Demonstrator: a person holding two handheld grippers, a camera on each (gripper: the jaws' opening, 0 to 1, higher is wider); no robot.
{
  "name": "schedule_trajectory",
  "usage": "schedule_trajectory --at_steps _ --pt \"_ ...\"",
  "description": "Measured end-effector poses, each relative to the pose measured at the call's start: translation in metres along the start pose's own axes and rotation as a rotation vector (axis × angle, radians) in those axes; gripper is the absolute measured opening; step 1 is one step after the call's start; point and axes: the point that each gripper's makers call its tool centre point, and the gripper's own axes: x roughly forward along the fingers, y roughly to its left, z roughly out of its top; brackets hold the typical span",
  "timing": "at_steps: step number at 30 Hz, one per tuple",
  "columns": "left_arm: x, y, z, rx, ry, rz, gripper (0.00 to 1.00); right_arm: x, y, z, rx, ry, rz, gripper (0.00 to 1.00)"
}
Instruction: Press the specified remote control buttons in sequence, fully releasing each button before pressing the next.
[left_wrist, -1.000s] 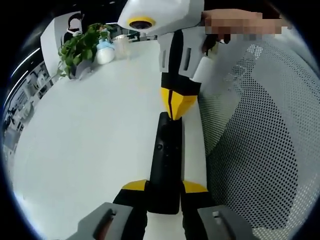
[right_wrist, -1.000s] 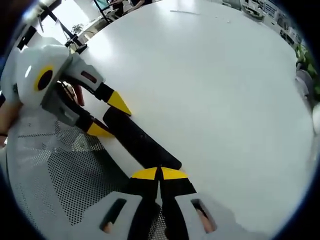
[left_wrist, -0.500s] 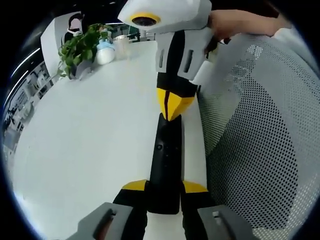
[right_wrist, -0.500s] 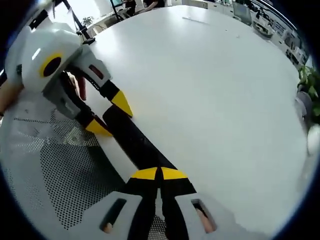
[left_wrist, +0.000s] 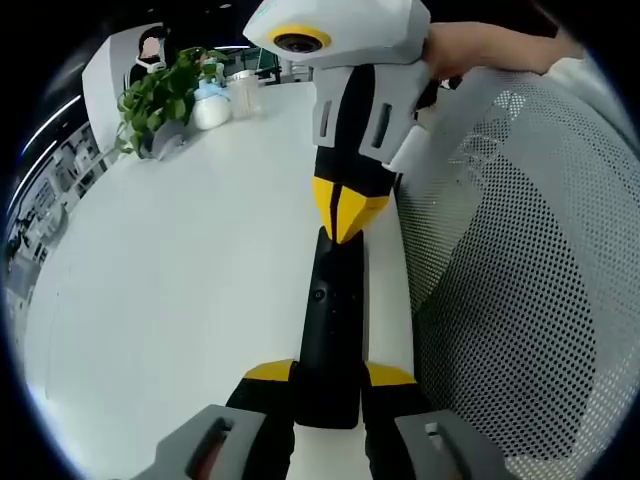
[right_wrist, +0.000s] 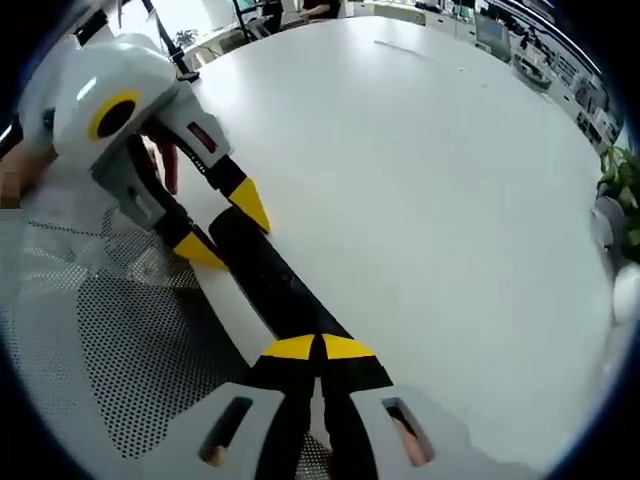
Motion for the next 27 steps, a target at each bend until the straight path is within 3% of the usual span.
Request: schedule_trajectory --at_steps 2,6,27 --pt "0.0000 0.0000 0.0000 0.000 0.001 0.000 0.25 0.0002 -0.0001 0.0009 -0.093 -0.016 0.002 0.00" --pt "0.0001 0.0001 0.0000 -0.001 0.002 0.001 0.25 0.0006 0.0016 0.0002 -0.159 -0.011 -0.008 0.00" --pt "0.0012 0.0002 0.0016 0.006 0.001 -0.003 0.24 0.0008 -0.0003 0.0016 -0.147 0.009 -0.025 0.00"
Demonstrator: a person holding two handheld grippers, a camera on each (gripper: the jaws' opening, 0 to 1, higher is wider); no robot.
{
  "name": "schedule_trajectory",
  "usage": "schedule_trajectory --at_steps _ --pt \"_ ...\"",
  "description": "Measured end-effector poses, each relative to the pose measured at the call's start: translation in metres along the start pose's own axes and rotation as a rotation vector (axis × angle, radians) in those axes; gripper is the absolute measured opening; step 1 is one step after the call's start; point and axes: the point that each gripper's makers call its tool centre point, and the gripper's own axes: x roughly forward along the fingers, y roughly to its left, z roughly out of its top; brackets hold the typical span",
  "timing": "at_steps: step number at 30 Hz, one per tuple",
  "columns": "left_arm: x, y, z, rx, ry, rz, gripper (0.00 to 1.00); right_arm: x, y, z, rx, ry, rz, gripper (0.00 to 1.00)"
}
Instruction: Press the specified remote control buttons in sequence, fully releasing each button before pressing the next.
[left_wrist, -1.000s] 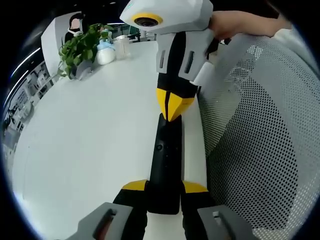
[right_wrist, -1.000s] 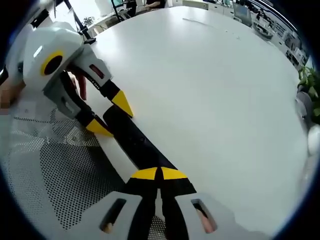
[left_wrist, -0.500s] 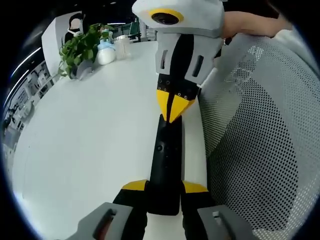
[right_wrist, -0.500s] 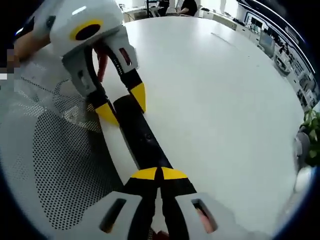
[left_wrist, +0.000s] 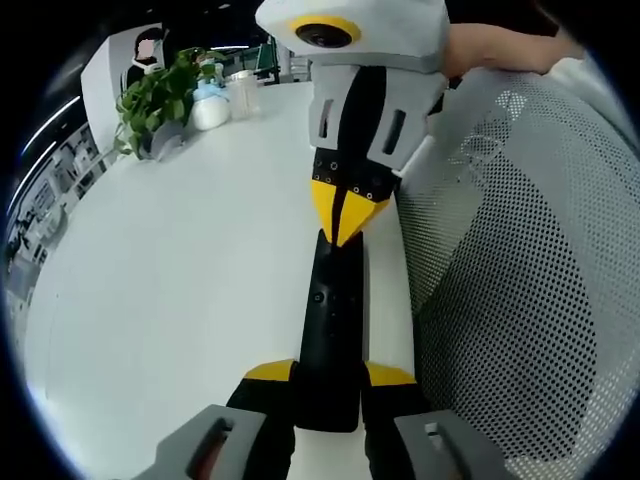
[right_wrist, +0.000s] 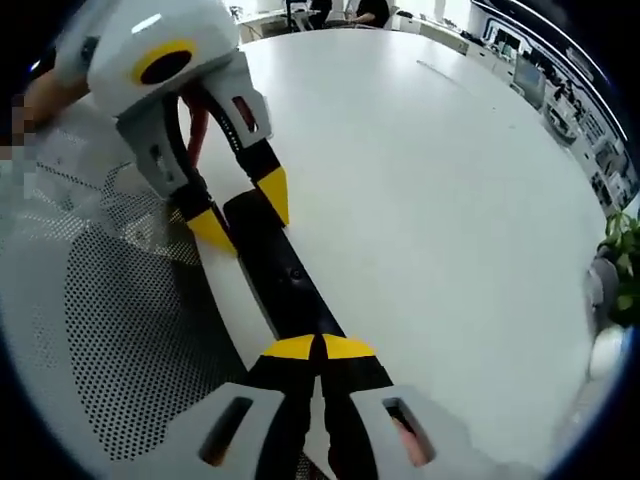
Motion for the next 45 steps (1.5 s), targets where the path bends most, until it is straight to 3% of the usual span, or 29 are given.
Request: schedule_trajectory --at_steps 7,45 --pt "0.000 0.000 0.000 0.005 0.008 0.001 0.24 -0.001 -0.001 0.000 0.066 0.004 0.016 0.00" --pt "0.002 -0.006 0.004 0.027 0.007 -0.017 0.24 0.001 0.012 0.003 0.052 0.007 0.065 0.00"
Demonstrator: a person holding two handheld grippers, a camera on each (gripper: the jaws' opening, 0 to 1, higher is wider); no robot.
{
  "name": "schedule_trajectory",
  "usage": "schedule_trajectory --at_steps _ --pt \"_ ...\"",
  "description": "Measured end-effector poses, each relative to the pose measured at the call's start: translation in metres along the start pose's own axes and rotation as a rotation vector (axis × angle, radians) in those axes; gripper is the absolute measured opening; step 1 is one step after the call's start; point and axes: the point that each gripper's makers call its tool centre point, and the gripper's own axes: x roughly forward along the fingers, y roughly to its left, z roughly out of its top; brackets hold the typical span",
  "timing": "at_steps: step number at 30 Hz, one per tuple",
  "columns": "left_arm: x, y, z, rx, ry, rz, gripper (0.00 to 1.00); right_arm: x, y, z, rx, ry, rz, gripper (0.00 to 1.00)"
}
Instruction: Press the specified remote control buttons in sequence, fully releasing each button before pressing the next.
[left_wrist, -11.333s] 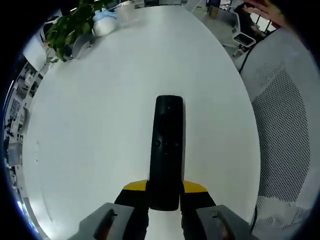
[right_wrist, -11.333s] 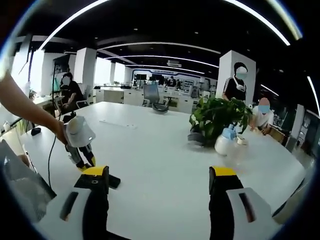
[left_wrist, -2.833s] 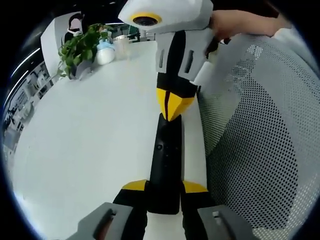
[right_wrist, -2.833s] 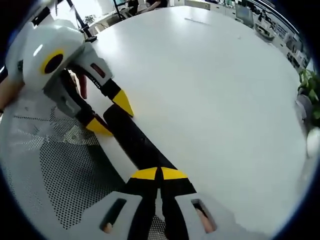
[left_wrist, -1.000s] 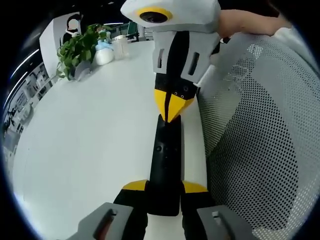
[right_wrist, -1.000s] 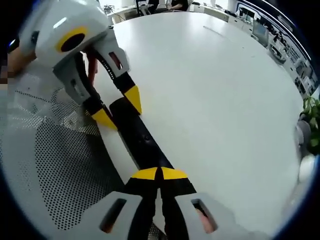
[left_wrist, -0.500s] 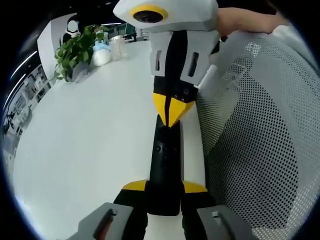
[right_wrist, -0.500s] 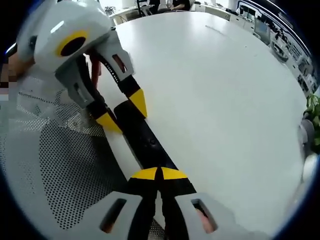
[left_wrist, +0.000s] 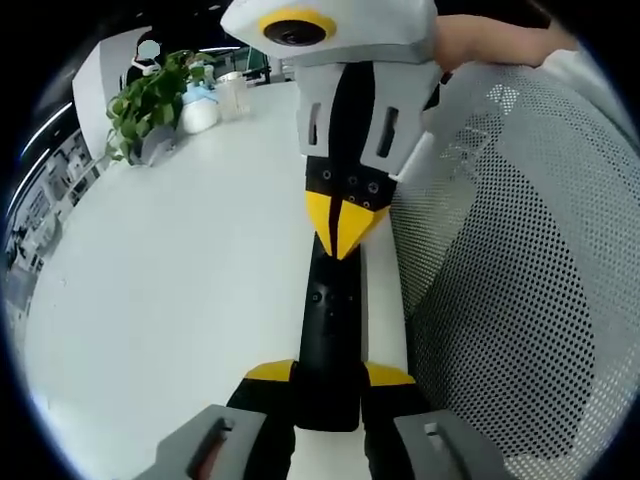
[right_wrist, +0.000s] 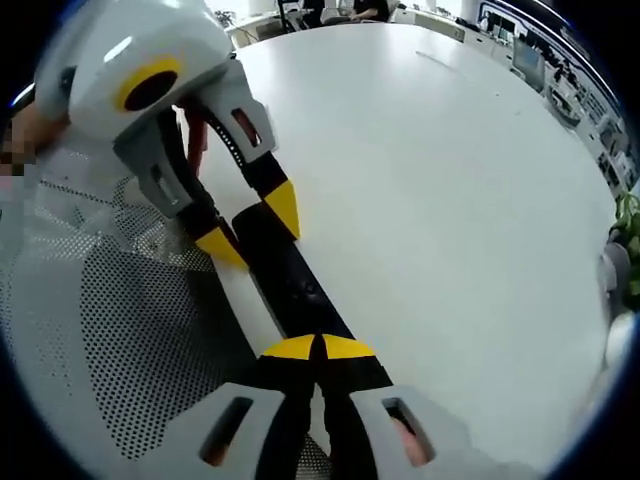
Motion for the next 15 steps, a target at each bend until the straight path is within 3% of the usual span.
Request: schedule_trajectory --at_steps 15 --pt "0.0000 -0.0002 -0.0002 -0.002 -0.006 0.000 0.24 0.0010 0.0001 -0.0006 0.003 -0.009 0.003 0.00"
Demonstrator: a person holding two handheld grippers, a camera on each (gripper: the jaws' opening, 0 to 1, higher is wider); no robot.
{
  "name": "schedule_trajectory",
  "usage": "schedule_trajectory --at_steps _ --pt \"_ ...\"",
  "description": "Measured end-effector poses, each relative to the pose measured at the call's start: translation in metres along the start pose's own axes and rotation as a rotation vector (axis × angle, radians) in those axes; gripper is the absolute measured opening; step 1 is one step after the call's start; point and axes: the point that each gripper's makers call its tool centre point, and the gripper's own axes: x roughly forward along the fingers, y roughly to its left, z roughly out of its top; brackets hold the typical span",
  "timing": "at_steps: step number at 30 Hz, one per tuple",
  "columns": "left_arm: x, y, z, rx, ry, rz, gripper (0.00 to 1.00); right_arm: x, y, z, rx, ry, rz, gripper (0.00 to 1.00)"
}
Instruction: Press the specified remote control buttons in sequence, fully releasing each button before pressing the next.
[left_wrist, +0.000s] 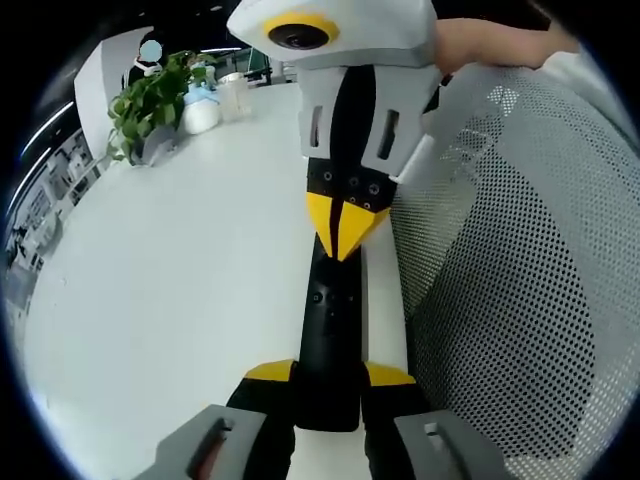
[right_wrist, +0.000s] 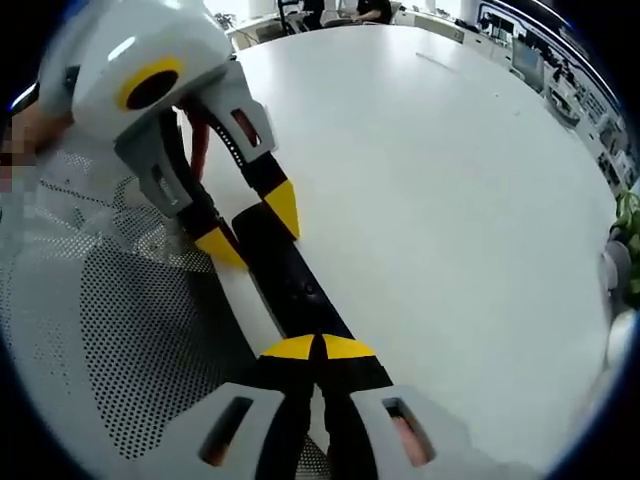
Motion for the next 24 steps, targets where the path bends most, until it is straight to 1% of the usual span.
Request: schedule_trajectory --at_steps 7,11,15,18,23,24 --pt "0.0001 0.0000 0.0001 0.004 0.001 -0.002 0.24 0.0003 0.0001 0.0001 -0.023 0.003 -0.006 0.00" --pt "0.0001 0.0000 0.0003 0.005 0.000 -0.002 0.24 0.0002 0.0001 0.0000 -0.008 0.004 -0.003 0.00" --pt "0.0001 0.0001 0.0003 0.007 0.000 -0.003 0.24 0.0000 -0.0007 0.0000 0.034 0.006 -0.001 0.00" --pt "0.0000 0.0001 0.0003 0.007 0.000 -0.002 0.24 0.0000 -0.0003 -0.0001 0.037 0.005 0.000 0.00" --pt "0.0000 0.0002 0.0003 0.006 -0.001 -0.002 0.24 -0.0004 0.0003 0.0004 0.011 0.015 -0.009 0.00" --pt "0.0000 0.0002 0.0004 0.006 -0.001 -0.002 0.24 -0.0004 0.0003 0.0002 0.020 0.016 -0.008 0.00"
